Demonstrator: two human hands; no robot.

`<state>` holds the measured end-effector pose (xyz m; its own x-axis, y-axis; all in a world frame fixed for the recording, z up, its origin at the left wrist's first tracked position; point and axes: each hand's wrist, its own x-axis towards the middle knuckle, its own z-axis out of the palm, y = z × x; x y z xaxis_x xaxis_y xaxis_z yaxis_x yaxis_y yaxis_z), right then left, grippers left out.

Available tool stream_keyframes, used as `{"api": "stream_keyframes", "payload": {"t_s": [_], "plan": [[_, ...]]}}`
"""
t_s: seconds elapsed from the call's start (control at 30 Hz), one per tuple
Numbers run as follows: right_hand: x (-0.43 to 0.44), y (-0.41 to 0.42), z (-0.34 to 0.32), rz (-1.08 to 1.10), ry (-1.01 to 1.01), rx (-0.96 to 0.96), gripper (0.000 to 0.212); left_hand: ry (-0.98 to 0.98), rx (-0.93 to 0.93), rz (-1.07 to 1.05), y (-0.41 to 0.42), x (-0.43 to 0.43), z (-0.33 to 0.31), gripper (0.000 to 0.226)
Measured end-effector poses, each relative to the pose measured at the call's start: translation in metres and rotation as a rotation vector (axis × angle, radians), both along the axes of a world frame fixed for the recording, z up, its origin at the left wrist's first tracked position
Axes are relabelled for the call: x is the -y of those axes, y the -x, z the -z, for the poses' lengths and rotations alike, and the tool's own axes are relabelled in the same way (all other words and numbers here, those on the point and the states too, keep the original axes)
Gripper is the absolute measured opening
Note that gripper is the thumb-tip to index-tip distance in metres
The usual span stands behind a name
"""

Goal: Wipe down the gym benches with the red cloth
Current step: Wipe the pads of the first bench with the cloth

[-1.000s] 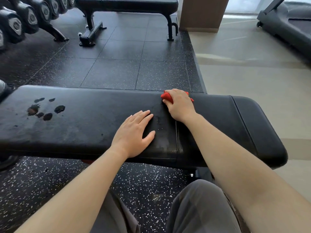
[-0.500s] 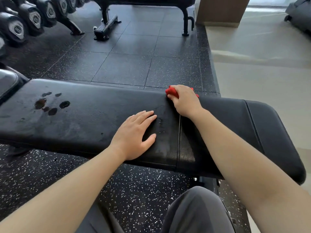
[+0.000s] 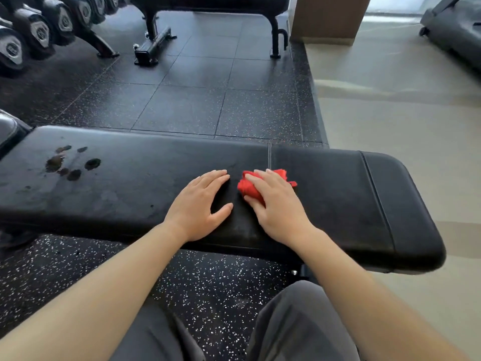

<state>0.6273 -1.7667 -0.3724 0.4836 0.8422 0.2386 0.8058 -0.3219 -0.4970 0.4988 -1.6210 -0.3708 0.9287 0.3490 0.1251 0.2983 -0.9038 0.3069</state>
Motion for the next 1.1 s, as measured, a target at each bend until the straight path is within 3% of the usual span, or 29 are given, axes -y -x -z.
{"api": "stream_keyframes", "payload": {"t_s": [0.17,0.3,0.6,0.87,1.1], "plan": [[-0.008,0.000,0.001,0.024,0.021,-0.003,0.048,0.123,0.023,-0.075,-0.007,-0.019,-0.006,0.051],[-0.045,-0.024,0.001,0.052,0.048,0.016,0.045,0.032,-0.005,-0.126,-0.007,-0.027,-0.001,0.052],[-0.104,-0.071,0.002,0.072,0.088,0.022,0.044,0.034,0.051,-0.149,-0.008,-0.027,0.002,0.052],[-0.031,-0.007,-0.007,-0.094,0.020,0.022,0.045,0.017,0.035,-0.140,-0.006,-0.025,0.003,0.051],[-0.001,0.027,-0.003,-0.054,0.027,0.008,0.046,0.041,0.011,-0.130,-0.001,-0.023,0.002,0.052]]}}
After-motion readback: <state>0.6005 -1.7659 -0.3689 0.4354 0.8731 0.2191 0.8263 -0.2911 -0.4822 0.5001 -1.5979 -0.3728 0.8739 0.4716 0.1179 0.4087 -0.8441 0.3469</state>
